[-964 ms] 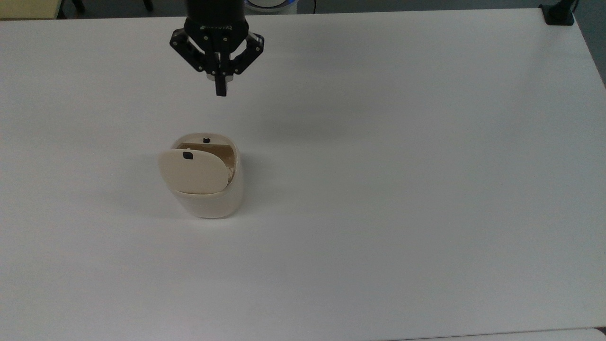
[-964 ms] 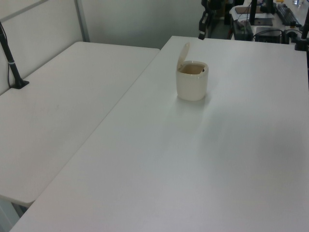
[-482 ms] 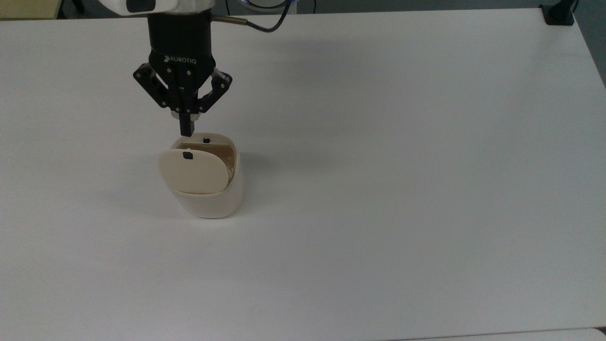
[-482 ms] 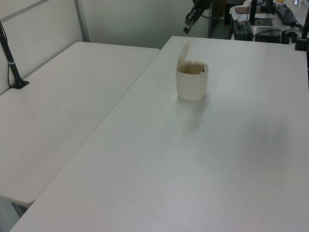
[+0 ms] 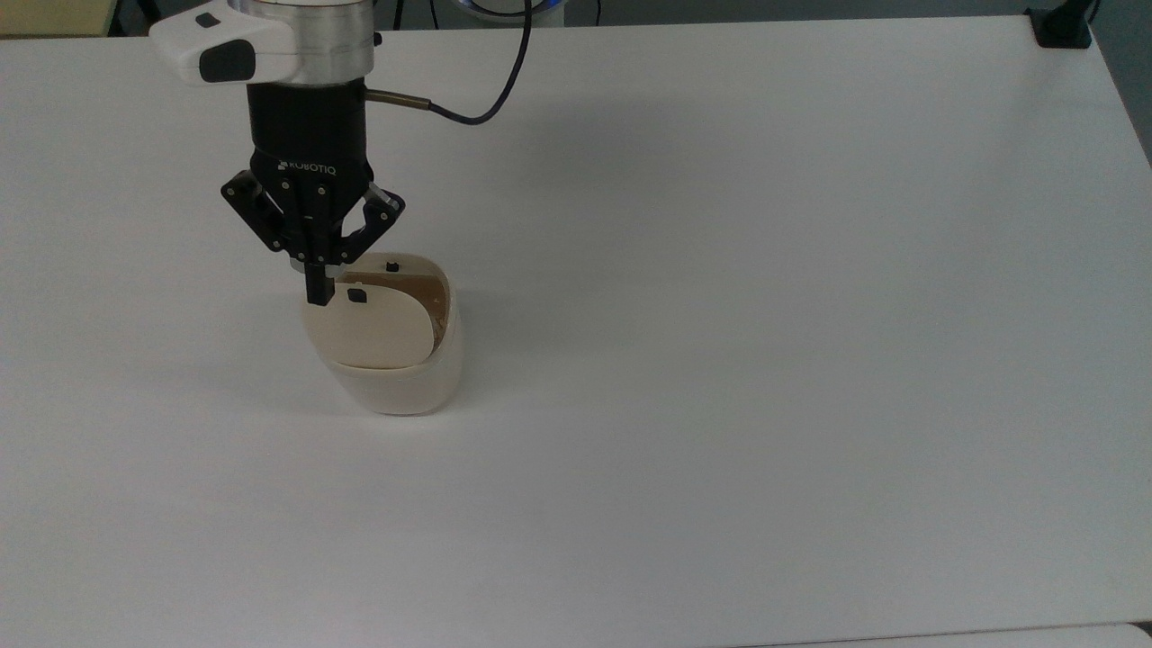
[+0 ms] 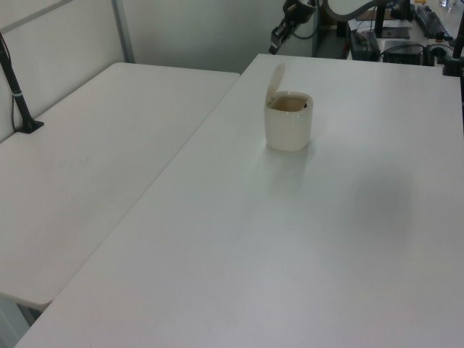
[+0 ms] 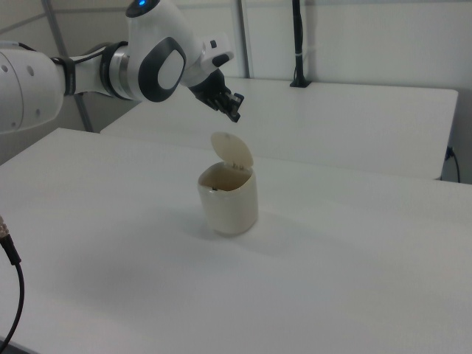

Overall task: Close the trash bin
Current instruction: 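Push the raised lid down over the bin opening with the gripper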

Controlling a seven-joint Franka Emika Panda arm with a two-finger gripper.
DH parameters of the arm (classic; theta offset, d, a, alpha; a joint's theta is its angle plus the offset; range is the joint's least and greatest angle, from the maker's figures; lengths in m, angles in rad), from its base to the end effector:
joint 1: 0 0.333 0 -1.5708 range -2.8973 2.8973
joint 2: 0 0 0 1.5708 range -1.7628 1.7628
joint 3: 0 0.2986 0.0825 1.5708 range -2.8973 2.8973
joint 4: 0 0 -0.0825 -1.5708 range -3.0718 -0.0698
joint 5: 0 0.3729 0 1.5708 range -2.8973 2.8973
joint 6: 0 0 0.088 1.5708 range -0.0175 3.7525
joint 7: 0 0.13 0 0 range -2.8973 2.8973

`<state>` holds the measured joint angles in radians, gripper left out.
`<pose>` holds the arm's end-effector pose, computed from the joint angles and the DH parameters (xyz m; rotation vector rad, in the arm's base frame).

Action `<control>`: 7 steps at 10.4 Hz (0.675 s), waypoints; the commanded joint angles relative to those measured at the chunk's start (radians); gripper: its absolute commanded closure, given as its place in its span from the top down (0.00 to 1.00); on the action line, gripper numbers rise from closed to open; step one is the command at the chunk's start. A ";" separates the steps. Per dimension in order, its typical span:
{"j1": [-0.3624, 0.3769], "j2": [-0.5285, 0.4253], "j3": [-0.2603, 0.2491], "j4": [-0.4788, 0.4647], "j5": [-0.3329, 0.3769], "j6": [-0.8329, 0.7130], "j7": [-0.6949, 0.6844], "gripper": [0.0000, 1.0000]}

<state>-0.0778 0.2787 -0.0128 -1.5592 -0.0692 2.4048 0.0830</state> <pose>0.6841 -0.0627 0.5162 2.9479 -0.1983 0.8601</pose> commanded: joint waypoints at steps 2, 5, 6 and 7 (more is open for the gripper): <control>0.003 -0.001 -0.001 -0.010 -0.024 -0.067 0.020 0.02; 0.010 0.013 -0.001 -0.019 -0.024 -0.075 0.020 0.02; 0.010 0.013 -0.001 -0.019 -0.024 -0.091 0.018 0.02; 0.010 0.013 -0.001 -0.019 -0.024 -0.123 0.014 0.02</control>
<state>-0.0740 0.3023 -0.0123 -1.5735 -0.0692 2.3496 0.0830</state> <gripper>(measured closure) 0.982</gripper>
